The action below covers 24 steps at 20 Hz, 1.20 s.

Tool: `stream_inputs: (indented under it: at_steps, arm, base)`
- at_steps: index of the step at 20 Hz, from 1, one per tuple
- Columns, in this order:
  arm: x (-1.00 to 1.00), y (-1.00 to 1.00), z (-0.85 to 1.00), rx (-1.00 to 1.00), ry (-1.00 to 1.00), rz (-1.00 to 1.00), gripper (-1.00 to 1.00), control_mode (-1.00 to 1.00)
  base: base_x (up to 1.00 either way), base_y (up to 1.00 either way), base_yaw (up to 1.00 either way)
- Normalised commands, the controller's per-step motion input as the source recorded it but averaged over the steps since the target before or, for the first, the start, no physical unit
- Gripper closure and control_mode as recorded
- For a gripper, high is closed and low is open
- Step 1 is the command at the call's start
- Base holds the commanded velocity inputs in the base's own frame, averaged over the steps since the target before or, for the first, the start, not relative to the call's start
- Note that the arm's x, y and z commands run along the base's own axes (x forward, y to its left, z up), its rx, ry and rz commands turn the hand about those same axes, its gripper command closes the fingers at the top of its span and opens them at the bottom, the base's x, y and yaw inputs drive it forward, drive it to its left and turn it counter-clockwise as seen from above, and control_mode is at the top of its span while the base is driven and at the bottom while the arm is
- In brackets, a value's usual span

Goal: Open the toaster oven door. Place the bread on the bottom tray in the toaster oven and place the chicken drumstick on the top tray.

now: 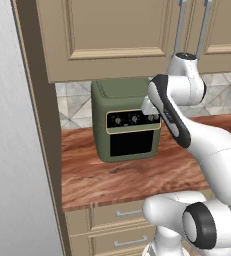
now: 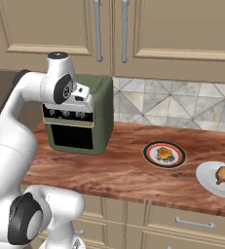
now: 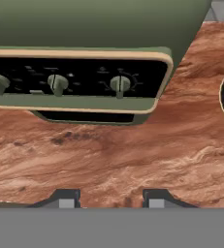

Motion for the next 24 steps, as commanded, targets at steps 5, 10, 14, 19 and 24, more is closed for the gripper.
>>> stream_inputs:
  at_steps: [5, 10, 14, 19, 24]
  arm:
    - [-0.10, 0.00, -0.21, 0.01, 0.02, 0.00, -1.00, -1.00]
    - [0.01, -0.14, -0.66, 0.35, -0.06, -0.01, -1.00, -1.00]
    - [0.00, -0.12, -0.72, 0.75, -0.14, -0.07, -1.00, -1.00]
    - [0.18, -0.51, -0.07, 0.81, -0.02, -0.03, -1.00, -1.00]
    - [0.56, -0.17, -0.24, 0.81, 0.00, -0.05, -1.00, -1.00]
  base:
    - [0.00, 0.00, 0.00]
    - [0.00, 0.00, 0.00]
    - [0.00, 0.00, 0.00]
    - [0.00, 0.00, 0.00]
    - [0.00, 0.00, 0.00]
